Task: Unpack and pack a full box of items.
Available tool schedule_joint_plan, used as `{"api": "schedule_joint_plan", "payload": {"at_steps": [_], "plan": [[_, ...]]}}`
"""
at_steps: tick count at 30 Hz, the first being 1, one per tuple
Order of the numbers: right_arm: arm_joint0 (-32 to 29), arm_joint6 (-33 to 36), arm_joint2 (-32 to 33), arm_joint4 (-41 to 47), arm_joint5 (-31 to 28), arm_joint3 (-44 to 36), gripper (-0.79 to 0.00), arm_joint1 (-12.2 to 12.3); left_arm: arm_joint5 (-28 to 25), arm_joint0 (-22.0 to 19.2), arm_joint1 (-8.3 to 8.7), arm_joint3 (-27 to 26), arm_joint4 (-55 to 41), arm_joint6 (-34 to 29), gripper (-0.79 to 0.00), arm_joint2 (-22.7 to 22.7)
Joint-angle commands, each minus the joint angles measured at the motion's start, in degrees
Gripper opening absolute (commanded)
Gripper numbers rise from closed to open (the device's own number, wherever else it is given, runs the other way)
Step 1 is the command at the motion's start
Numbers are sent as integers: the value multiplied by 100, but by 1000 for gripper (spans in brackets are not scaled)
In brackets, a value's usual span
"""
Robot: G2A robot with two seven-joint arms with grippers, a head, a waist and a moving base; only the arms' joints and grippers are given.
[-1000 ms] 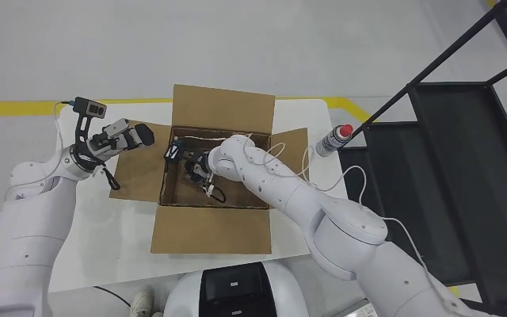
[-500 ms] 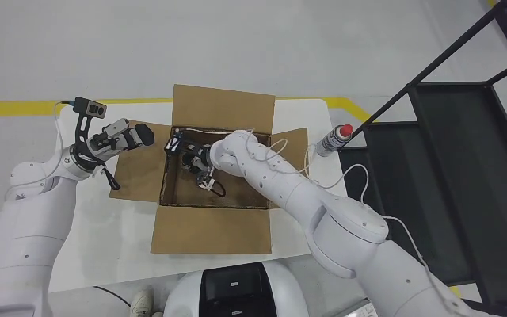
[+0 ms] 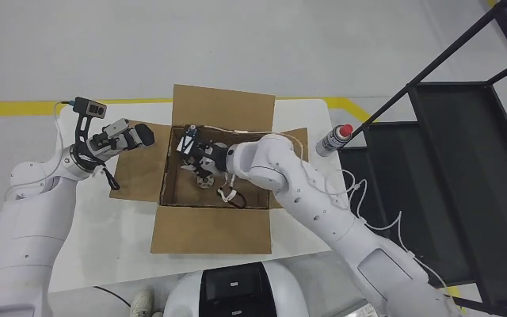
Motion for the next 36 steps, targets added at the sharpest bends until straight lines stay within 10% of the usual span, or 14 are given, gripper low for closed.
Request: {"api": "schedule_joint_plan", "payload": {"at_steps": [1,36], "plan": [[-480,303,377,81,-155,-832,-785,115,0,0,0,0,0,0,0,0],[-1628,1208,1838,1397,-743,-2114,-785,524,0,0,0,0,0,0,0,0]]}}
